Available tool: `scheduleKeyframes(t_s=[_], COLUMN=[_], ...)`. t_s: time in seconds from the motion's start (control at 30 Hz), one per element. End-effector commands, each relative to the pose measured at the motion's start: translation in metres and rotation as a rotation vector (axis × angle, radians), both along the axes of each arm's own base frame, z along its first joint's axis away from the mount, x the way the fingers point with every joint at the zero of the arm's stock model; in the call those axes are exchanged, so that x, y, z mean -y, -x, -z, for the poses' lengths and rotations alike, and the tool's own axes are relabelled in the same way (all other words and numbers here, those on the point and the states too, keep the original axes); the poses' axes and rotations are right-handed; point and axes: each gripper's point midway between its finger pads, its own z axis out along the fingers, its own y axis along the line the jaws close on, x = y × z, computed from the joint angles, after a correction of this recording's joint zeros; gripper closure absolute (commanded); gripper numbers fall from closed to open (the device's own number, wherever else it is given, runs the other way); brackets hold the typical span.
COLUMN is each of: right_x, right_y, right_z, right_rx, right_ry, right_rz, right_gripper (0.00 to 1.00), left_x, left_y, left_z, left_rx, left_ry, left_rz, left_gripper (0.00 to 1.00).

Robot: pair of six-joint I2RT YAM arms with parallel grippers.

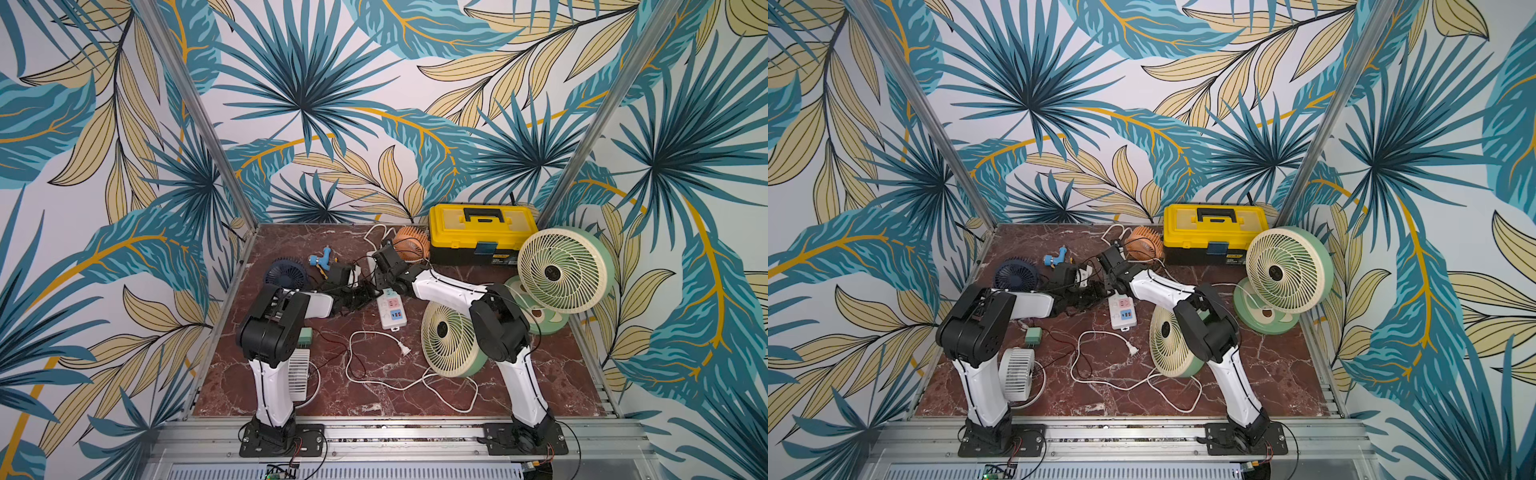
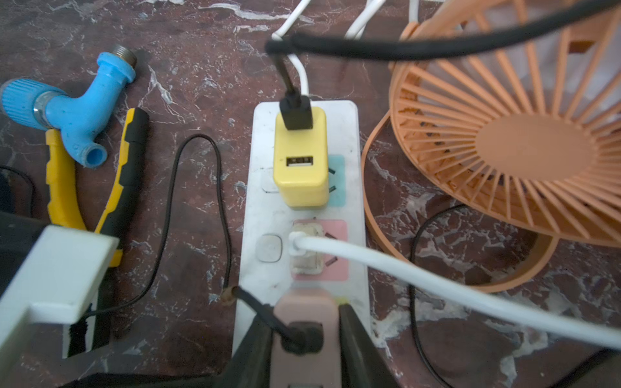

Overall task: Unplug the desk fan from the power strip
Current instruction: Remove the plug from the socket.

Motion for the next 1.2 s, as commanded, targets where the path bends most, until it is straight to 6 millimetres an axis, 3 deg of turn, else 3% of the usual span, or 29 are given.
scheduleKeyframes(t_s=[0.0,0.1,0.23,0.67,0.83,1.03,1.17], right_x=[-0.001,-0.001,-0.001,0.005,0.006,0.001,-0.004], right_y=[0.000,0.001,0.001,0.003,0.007,0.008,0.009], right_z=[0.018,0.022,0.027,0.016,0.016,0.008,0.001], right_rx=[-0.035,-0.046,-0.056,-0.009,-0.004,-0.019,0.000], right_ry=[0.027,0.037,0.042,0.114,0.145,0.009,0.051], right_rz=[-0.007,-0.009,-0.009,0.034,0.062,0.055,0.051], right_gripper=[0.67,0.60,0.59,0.80,0.83,0.84,0.85], left_x=[-0.003,-0.004,-0.003,-0.008,-0.008,-0.011,-0.012], left_y=[0.002,0.003,0.004,0.005,0.005,0.006,0.008], left_z=[0.017,0.020,0.023,0.034,0.039,0.042,0.043], left_rx=[-0.037,-0.044,-0.050,-0.074,-0.090,-0.103,-0.108], left_ry=[-0.048,-0.058,-0.064,-0.114,-0.124,-0.153,-0.160], left_rz=[-0.002,-0.004,-0.002,-0.015,-0.011,-0.010,-0.012], left_gripper=[0.55,0.56,0.56,0.56,0.57,0.56,0.57])
